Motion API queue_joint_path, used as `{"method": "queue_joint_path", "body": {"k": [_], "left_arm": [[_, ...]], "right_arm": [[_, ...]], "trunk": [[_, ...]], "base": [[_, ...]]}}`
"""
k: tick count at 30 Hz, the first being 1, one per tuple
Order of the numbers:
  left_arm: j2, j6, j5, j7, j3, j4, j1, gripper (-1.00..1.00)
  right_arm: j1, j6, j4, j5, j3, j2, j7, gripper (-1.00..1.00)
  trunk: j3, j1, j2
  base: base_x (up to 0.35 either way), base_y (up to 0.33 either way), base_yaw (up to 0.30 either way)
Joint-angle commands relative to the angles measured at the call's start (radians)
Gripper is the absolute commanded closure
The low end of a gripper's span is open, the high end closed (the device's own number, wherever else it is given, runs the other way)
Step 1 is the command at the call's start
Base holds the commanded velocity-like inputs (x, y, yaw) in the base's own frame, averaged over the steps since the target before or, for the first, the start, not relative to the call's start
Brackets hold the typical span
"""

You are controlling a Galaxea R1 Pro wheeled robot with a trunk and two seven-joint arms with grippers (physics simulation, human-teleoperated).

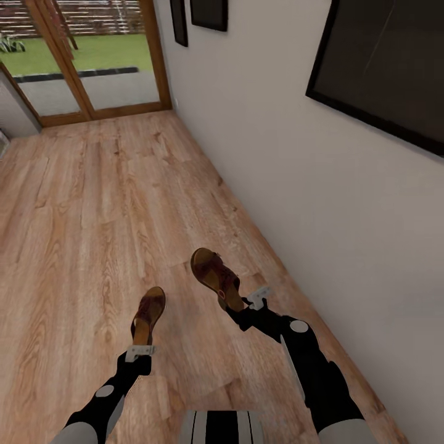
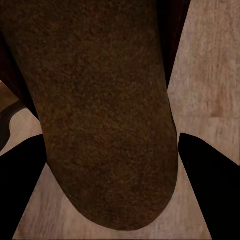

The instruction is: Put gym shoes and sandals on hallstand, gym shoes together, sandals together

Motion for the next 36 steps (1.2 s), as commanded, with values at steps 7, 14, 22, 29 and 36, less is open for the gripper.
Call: {"method": "queue_joint_path", "body": {"k": [7,14,22,29,36], "left_arm": [[0.001,-0.003,-0.006,-0.011,0.007,-0.003,-0.001,1.00],[0.004,-0.002,-0.007,-0.008,0.001,-0.004,-0.001,1.00],[0.007,-0.001,-0.012,-0.008,-0.002,-0.006,-0.001,1.00],[0.008,-0.001,-0.014,-0.012,-0.001,-0.017,-0.001,1.00],[0.008,0.000,-0.016,-0.015,0.002,-0.032,0.000,1.00]], "right_arm": [[0.000,0.006,0.012,0.009,-0.002,0.000,0.004,1.00],[0.000,0.003,0.070,0.011,-0.005,-0.004,0.001,1.00],[0.000,-0.076,0.111,0.051,-0.006,-0.062,-0.012,1.00],[0.000,-0.307,0.344,0.070,-0.007,-0.080,-0.263,1.00],[0.000,-0.442,0.492,0.067,-0.007,-0.074,-0.444,1.00]], "trunk": [[-0.001,0.000,0.000],[-0.001,0.000,0.000],[-0.001,0.000,0.000],[-0.001,0.000,0.000],[-0.001,0.000,0.000]], "base": [[-0.040,0.306,0.000],[-0.080,0.307,0.000],[-0.019,0.307,0.000],[-0.001,0.307,0.000],[0.000,0.307,0.000]]}}
